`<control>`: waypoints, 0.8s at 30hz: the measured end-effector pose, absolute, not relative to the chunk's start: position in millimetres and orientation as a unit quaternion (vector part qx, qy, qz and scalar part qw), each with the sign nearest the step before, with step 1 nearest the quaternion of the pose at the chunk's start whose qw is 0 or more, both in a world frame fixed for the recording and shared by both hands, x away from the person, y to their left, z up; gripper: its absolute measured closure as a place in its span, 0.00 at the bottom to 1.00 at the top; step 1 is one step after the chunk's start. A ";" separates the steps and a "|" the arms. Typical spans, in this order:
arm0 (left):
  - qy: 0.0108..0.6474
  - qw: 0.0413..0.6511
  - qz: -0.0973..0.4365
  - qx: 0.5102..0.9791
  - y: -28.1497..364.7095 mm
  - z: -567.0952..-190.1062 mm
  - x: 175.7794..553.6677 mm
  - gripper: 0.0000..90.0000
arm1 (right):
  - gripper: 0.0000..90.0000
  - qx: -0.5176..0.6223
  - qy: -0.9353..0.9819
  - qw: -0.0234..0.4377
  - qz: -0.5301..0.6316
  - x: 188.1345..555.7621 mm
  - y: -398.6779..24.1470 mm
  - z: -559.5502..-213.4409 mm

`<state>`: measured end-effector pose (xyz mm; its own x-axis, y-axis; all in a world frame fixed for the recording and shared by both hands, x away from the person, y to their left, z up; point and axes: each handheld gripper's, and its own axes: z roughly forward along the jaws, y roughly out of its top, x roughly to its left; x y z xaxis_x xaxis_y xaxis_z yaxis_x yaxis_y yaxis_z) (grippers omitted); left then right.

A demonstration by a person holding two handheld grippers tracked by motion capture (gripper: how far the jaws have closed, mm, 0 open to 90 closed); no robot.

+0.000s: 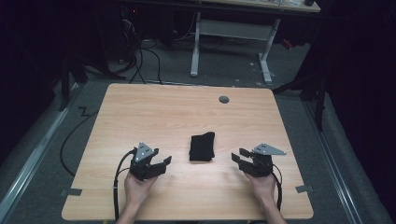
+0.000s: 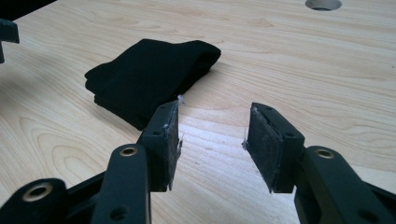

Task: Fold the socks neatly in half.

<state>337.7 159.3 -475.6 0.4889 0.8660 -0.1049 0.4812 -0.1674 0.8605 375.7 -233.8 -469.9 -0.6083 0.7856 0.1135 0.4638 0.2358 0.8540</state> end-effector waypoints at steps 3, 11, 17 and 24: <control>0.463 0.456 0.212 0.730 161.9 -476.7 336.9 0.41 | 0.60 0.410 0.764 0.174 0.466 373.1 -237.0 -470.0; 0.472 0.460 0.214 0.721 169.8 -478.9 333.7 0.42 | 0.60 0.421 0.759 0.173 0.466 369.2 -247.0 -475.1; 0.479 0.460 0.214 0.716 175.0 -483.0 332.8 0.42 | 0.60 0.426 0.756 0.176 0.465 367.2 -254.0 -476.9; 0.485 0.458 0.212 0.714 179.2 -485.5 332.7 0.42 | 0.60 0.437 0.751 0.178 0.462 364.9 -264.1 -479.4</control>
<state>332.7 179.2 -485.5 0.4402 0.8868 -0.1411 0.4976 -0.1101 0.8604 364.9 -264.1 -479.4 -0.5554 0.8203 0.1369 0.4917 0.1911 0.8496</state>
